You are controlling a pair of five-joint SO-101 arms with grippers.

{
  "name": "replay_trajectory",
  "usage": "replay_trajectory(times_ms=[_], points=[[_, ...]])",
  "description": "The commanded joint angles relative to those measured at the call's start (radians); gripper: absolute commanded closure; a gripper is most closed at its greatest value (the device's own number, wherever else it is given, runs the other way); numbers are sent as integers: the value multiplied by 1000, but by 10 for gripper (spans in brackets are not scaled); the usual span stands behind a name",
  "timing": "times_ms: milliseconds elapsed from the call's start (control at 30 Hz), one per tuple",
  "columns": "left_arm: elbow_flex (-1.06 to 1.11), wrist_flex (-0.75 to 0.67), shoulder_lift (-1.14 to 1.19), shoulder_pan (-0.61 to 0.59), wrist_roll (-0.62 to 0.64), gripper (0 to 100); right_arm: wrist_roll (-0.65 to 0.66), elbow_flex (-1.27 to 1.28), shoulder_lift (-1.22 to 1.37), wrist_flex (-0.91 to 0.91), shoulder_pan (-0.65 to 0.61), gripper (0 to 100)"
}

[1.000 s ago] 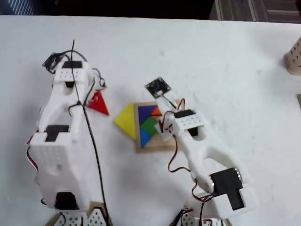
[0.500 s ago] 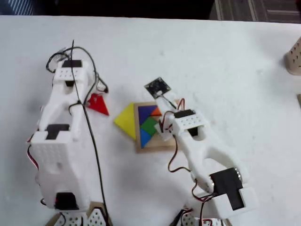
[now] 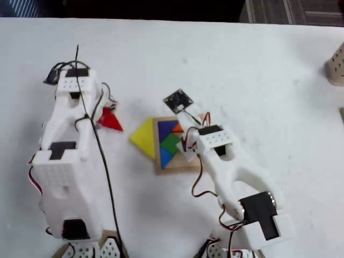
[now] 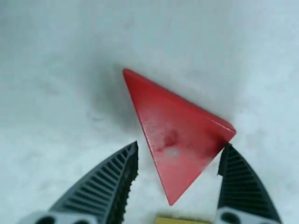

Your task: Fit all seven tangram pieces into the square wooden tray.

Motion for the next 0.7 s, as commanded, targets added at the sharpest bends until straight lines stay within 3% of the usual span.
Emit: replay_trajectory(times_ms=[0,200,433,667], points=[[-81,-20,-5,-5,5,717,12,-31,-1,-8,-19,981],[-170,-17,61,-67,9,703,14,-29,-1,-8,-18,981],[-242,95,120,-21,12,448,14,-29,-1,-8,-18,981],[-245,91,179,-27,6,563,14,-29,-1,-7,-16,981]])
